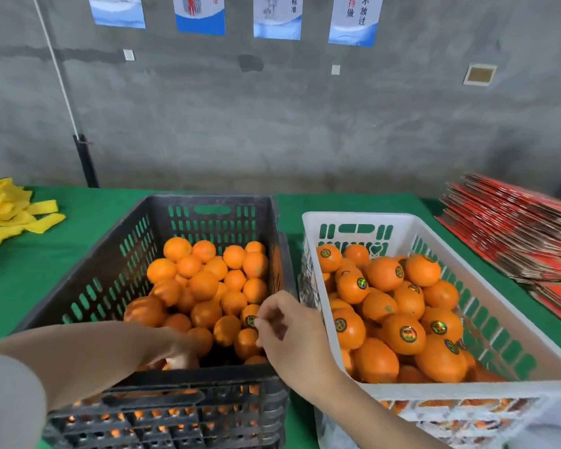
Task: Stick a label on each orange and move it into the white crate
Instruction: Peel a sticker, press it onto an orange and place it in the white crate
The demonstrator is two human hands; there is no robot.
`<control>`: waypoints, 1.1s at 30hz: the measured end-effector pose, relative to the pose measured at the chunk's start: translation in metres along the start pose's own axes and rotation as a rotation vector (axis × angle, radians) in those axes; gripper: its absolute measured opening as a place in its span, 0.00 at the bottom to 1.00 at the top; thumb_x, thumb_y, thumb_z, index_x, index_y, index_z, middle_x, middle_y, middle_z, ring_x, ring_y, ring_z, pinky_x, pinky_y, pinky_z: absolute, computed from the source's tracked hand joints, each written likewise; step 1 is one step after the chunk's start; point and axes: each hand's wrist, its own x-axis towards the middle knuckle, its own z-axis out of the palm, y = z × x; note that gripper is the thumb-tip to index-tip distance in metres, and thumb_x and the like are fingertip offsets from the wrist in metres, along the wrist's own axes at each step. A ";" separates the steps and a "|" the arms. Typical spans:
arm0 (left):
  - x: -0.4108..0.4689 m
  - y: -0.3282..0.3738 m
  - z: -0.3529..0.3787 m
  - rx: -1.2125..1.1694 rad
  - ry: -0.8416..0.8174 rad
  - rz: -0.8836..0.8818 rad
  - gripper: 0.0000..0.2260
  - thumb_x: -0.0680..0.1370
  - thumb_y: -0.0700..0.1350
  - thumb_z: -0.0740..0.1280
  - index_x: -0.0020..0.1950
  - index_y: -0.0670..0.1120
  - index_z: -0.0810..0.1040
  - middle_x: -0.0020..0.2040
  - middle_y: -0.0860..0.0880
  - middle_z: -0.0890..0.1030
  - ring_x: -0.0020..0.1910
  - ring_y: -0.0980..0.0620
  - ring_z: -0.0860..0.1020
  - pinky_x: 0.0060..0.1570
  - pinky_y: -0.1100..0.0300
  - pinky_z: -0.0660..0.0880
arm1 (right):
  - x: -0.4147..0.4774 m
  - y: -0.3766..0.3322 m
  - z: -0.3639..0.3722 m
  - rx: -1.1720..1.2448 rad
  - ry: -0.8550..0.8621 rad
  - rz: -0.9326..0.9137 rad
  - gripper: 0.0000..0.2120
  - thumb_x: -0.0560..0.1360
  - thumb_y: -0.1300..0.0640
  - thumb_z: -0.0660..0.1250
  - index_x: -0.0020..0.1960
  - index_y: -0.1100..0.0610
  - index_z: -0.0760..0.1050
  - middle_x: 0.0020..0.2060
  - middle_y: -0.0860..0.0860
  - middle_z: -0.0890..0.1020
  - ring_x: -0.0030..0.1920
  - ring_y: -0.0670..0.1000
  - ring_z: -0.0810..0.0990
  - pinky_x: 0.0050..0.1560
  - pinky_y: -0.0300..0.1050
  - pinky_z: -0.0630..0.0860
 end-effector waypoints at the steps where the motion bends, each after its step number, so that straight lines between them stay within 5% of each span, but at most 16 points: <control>1: 0.000 -0.001 -0.001 -0.010 0.071 0.031 0.23 0.78 0.48 0.66 0.71 0.45 0.69 0.65 0.44 0.75 0.61 0.44 0.76 0.61 0.49 0.74 | 0.000 -0.001 -0.001 0.001 0.003 0.009 0.14 0.76 0.60 0.66 0.39 0.43 0.67 0.32 0.42 0.76 0.36 0.48 0.79 0.39 0.46 0.77; 4: -0.012 0.014 -0.011 0.055 0.146 0.089 0.20 0.76 0.52 0.68 0.62 0.41 0.76 0.53 0.46 0.79 0.48 0.46 0.78 0.47 0.55 0.76 | -0.001 -0.003 -0.002 0.006 -0.001 0.030 0.10 0.76 0.60 0.66 0.41 0.48 0.70 0.33 0.44 0.77 0.37 0.48 0.79 0.39 0.44 0.77; 6: -0.030 0.025 -0.028 -0.080 0.169 0.063 0.26 0.74 0.51 0.72 0.65 0.39 0.71 0.57 0.43 0.77 0.49 0.44 0.80 0.41 0.57 0.76 | -0.002 -0.006 -0.004 0.006 -0.003 0.030 0.09 0.76 0.62 0.66 0.41 0.51 0.71 0.32 0.46 0.78 0.35 0.47 0.79 0.38 0.41 0.76; 9: -0.064 0.018 -0.058 -0.575 0.310 0.131 0.20 0.72 0.49 0.73 0.57 0.39 0.72 0.52 0.43 0.78 0.45 0.45 0.83 0.35 0.59 0.80 | -0.001 -0.009 -0.012 0.145 -0.009 0.056 0.06 0.75 0.66 0.66 0.41 0.59 0.73 0.32 0.55 0.79 0.33 0.46 0.80 0.38 0.41 0.77; 11: -0.093 0.008 -0.069 -1.050 0.313 0.317 0.15 0.69 0.46 0.75 0.49 0.42 0.73 0.45 0.45 0.78 0.42 0.49 0.82 0.40 0.55 0.82 | 0.001 -0.013 -0.022 0.348 -0.030 0.140 0.06 0.75 0.68 0.66 0.41 0.61 0.74 0.32 0.57 0.79 0.33 0.46 0.81 0.38 0.41 0.79; 16: -0.178 0.012 -0.054 -1.949 0.188 0.766 0.26 0.68 0.40 0.66 0.66 0.39 0.70 0.63 0.35 0.76 0.54 0.36 0.80 0.44 0.45 0.81 | -0.009 -0.021 -0.057 0.723 -0.092 0.249 0.08 0.75 0.68 0.65 0.39 0.58 0.75 0.32 0.51 0.81 0.39 0.54 0.84 0.43 0.44 0.81; 24: -0.230 0.079 -0.023 -2.200 0.082 0.929 0.25 0.70 0.48 0.63 0.67 0.42 0.70 0.64 0.34 0.75 0.49 0.33 0.81 0.38 0.52 0.81 | -0.032 -0.035 -0.088 0.736 -0.094 0.218 0.04 0.64 0.59 0.69 0.37 0.58 0.76 0.51 0.48 0.83 0.57 0.49 0.79 0.60 0.49 0.74; 28: -0.237 0.099 -0.010 -2.002 0.308 0.883 0.31 0.66 0.40 0.67 0.70 0.43 0.70 0.68 0.36 0.73 0.58 0.38 0.75 0.56 0.47 0.71 | -0.040 -0.043 -0.107 0.774 -0.155 0.212 0.03 0.64 0.57 0.68 0.35 0.57 0.76 0.55 0.49 0.82 0.57 0.44 0.79 0.61 0.48 0.72; 33: -0.243 0.129 0.006 -1.849 0.521 0.830 0.30 0.62 0.37 0.68 0.66 0.44 0.74 0.60 0.42 0.78 0.55 0.42 0.76 0.56 0.46 0.70 | -0.049 -0.049 -0.124 0.736 -0.256 0.201 0.10 0.72 0.63 0.67 0.32 0.53 0.78 0.59 0.49 0.78 0.64 0.49 0.74 0.53 0.41 0.73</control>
